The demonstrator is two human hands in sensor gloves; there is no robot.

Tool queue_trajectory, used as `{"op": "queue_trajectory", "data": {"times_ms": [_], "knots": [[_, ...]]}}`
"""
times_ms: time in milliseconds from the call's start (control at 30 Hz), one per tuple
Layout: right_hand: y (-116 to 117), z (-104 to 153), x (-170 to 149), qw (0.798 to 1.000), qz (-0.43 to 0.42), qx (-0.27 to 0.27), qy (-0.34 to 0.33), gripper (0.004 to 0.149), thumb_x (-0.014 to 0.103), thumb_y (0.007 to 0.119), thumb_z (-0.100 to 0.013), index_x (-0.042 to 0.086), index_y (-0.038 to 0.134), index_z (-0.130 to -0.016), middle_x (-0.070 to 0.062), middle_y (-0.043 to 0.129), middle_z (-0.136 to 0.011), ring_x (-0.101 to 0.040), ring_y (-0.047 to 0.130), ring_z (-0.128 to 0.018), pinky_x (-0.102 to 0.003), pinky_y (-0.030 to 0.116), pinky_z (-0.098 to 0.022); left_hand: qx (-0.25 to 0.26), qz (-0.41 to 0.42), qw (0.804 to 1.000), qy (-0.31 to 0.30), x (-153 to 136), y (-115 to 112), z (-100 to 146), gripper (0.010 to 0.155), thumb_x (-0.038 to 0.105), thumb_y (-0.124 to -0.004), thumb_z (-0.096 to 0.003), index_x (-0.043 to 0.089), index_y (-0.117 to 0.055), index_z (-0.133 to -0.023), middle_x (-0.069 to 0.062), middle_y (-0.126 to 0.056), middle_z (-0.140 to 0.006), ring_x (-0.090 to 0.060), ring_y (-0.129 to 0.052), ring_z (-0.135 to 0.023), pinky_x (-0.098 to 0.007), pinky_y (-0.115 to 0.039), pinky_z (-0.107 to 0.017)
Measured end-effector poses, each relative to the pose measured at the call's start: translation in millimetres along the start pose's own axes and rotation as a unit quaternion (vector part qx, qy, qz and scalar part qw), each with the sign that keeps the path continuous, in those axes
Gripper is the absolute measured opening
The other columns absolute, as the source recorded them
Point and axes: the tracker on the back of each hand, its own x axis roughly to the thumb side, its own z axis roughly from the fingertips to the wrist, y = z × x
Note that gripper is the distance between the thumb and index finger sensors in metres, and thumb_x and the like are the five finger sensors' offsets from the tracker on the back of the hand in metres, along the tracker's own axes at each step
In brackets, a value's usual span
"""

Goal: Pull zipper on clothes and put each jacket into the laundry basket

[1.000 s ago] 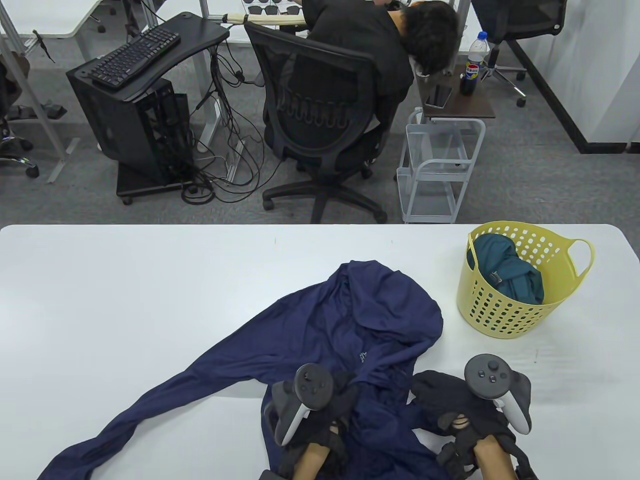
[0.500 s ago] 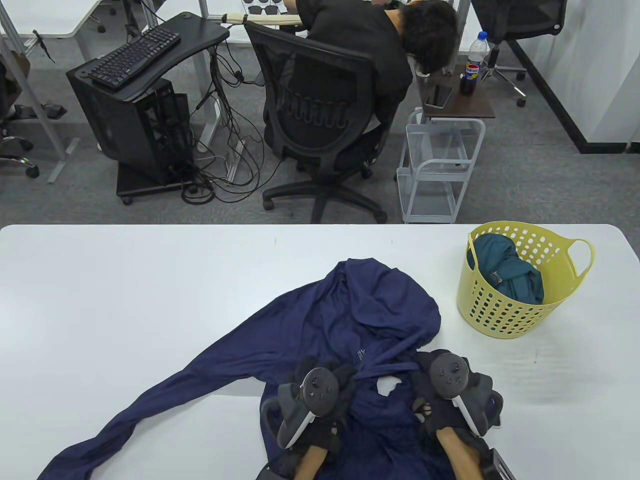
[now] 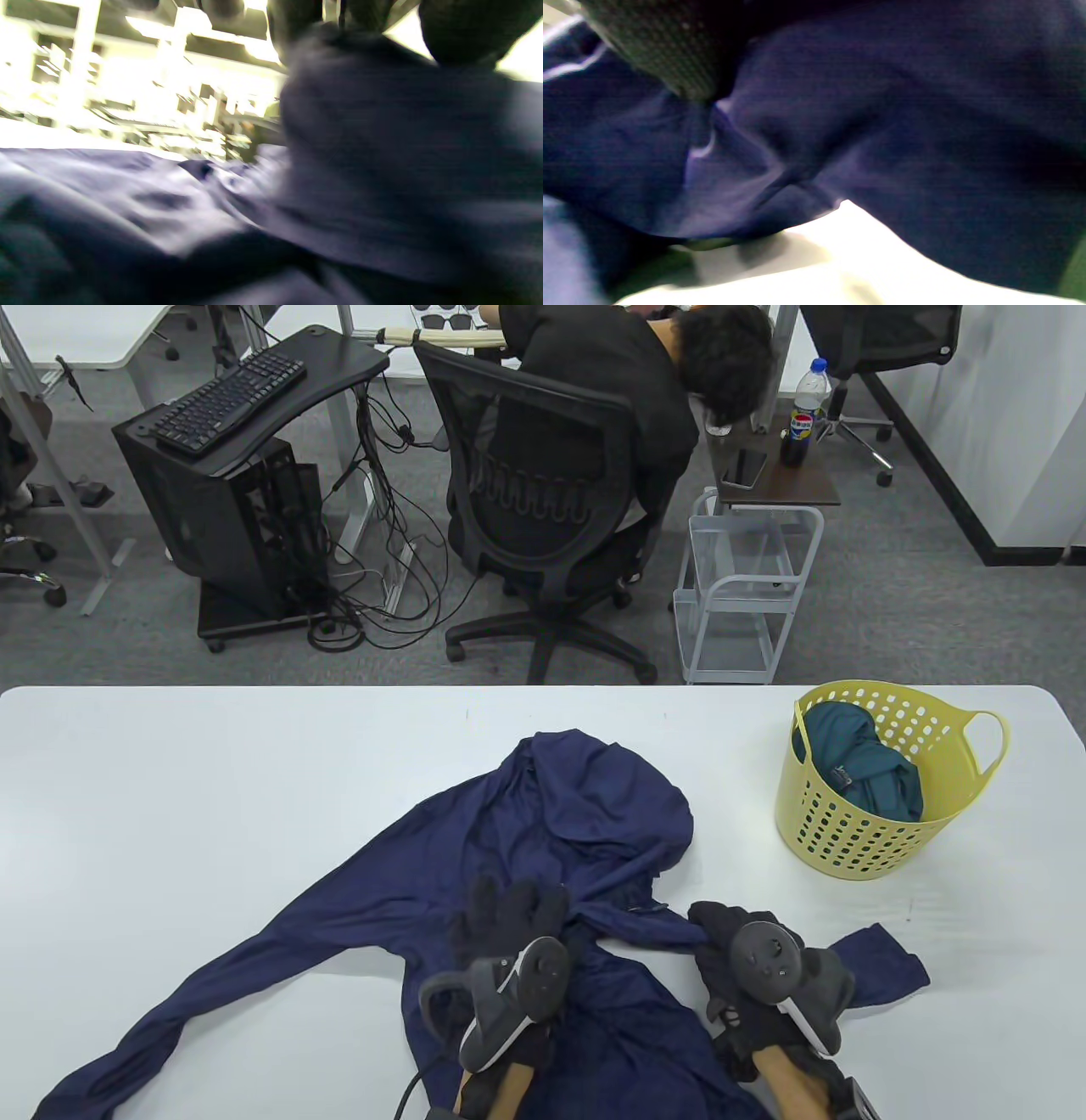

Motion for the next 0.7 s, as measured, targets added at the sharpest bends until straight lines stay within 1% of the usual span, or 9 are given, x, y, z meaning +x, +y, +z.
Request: {"op": "queue_trajectory", "data": {"times_ms": [100, 133, 167, 233, 300, 367, 467, 533, 700], "knots": [[-2, 8, 17, 0.997, -0.031, 0.019, -0.062, 0.04, 0.041, 0.087, -0.047, 0.035, 0.084, -0.086, 0.009, 0.099, -0.076, -0.026, 0.094, -0.076, -0.059, 0.067, -0.065, -0.02, -0.086, 0.995, -0.047, 33, -7, -2, 0.091, 0.07, -0.08, -0.032, 0.053, -0.031, -0.106, 0.014, -0.034, -0.123, -0.033, -0.023, -0.112, -0.067, -0.034, -0.075], [-2, 12, 22, 0.995, -0.042, 0.035, -0.087, 0.04, 0.042, 0.086, -0.048, 0.035, 0.084, -0.086, 0.01, 0.099, -0.076, -0.027, 0.095, -0.077, -0.06, 0.068, -0.065, -0.003, -0.124, 0.991, -0.055, 41, -10, -4, 0.086, 0.069, -0.081, -0.0316, 0.056, -0.038, -0.104, 0.015, -0.037, -0.123, -0.033, -0.024, -0.112, -0.067, -0.035, -0.075], [-2, 14, 26, 0.992, -0.05, 0.047, -0.104, 0.04, 0.041, 0.086, -0.048, 0.035, 0.083, -0.087, 0.01, 0.099, -0.076, -0.028, 0.096, -0.077, -0.06, 0.07, -0.064, 0.013, -0.143, 0.988, -0.054, 44, -12, -6, 0.073, 0.067, -0.082, -0.0318, 0.058, -0.054, -0.099, 0.016, -0.044, -0.121, -0.032, -0.028, -0.112, -0.066, -0.037, -0.075], [1, 18, 30, 0.99, -0.055, 0.071, -0.11, 0.042, 0.041, 0.086, -0.048, 0.034, 0.081, -0.089, 0.009, 0.098, -0.078, -0.024, 0.103, -0.071, -0.058, 0.076, -0.061, 0.056, -0.176, 0.982, -0.039, 44, -16, -12, 0.046, 0.064, -0.081, -0.0334, 0.057, -0.083, -0.079, 0.019, -0.065, -0.113, -0.029, -0.043, -0.111, -0.064, -0.045, -0.074], [8, 17, 30, 0.989, -0.035, 0.11, -0.089, 0.056, 0.043, 0.089, -0.046, 0.032, 0.072, -0.097, 0.008, 0.091, -0.086, -0.02, 0.106, -0.064, -0.054, 0.08, -0.059, 0.08, -0.158, 0.984, -0.023, 36, -15, -15, 0.041, 0.065, -0.077, -0.0349, 0.055, -0.088, -0.073, 0.021, -0.076, -0.107, -0.027, -0.053, -0.109, -0.062, -0.05, -0.073], [17, 15, 27, 0.984, 0.013, 0.165, -0.063, 0.067, 0.042, 0.092, -0.045, 0.031, 0.061, -0.103, 0.007, 0.084, -0.095, -0.019, 0.1, -0.066, -0.053, 0.076, -0.061, 0.1, -0.12, 0.988, 0.002, 25, -12, -16, 0.04, 0.066, -0.075, -0.0354, 0.054, -0.088, -0.071, 0.022, -0.082, -0.103, -0.027, -0.059, -0.108, -0.062, -0.054, -0.072], [25, 7, 16, 0.98, 0.084, 0.178, -0.022, 0.056, 0.038, 0.091, -0.046, 0.033, 0.072, -0.098, 0.01, 0.093, -0.088, -0.017, 0.101, -0.061, -0.05, 0.076, -0.061, 0.127, -0.09, 0.987, 0.039, 8, -2, -18, 0.04, 0.067, -0.074, -0.0364, 0.055, -0.087, -0.072, 0.023, -0.085, -0.099, -0.026, -0.065, -0.106, -0.061, -0.058, -0.071], [21, 1, 3, 0.982, 0.078, 0.172, 0.014, 0.049, 0.035, 0.091, -0.047, 0.034, 0.078, -0.093, 0.01, 0.097, -0.083, -0.018, 0.101, -0.059, -0.05, 0.075, -0.061, 0.129, -0.075, 0.988, 0.048, 2, 0, -18, 0.04, 0.068, -0.074, -0.0363, 0.055, -0.087, -0.072, 0.022, -0.086, -0.099, -0.027, -0.065, -0.105, -0.061, -0.058, -0.07], [-17, -10, -50, 0.978, 0.071, 0.128, 0.147, 0.044, 0.037, 0.086, -0.05, 0.033, 0.081, -0.094, 0.006, 0.095, -0.09, -0.027, 0.096, -0.074, -0.055, 0.068, -0.065, 0.114, -0.055, 0.991, 0.049, 4, -6, -17, 0.042, 0.067, -0.071, -0.0374, 0.055, -0.085, -0.075, 0.022, -0.086, -0.098, -0.027, -0.067, -0.104, -0.06, -0.059, -0.07]]}}
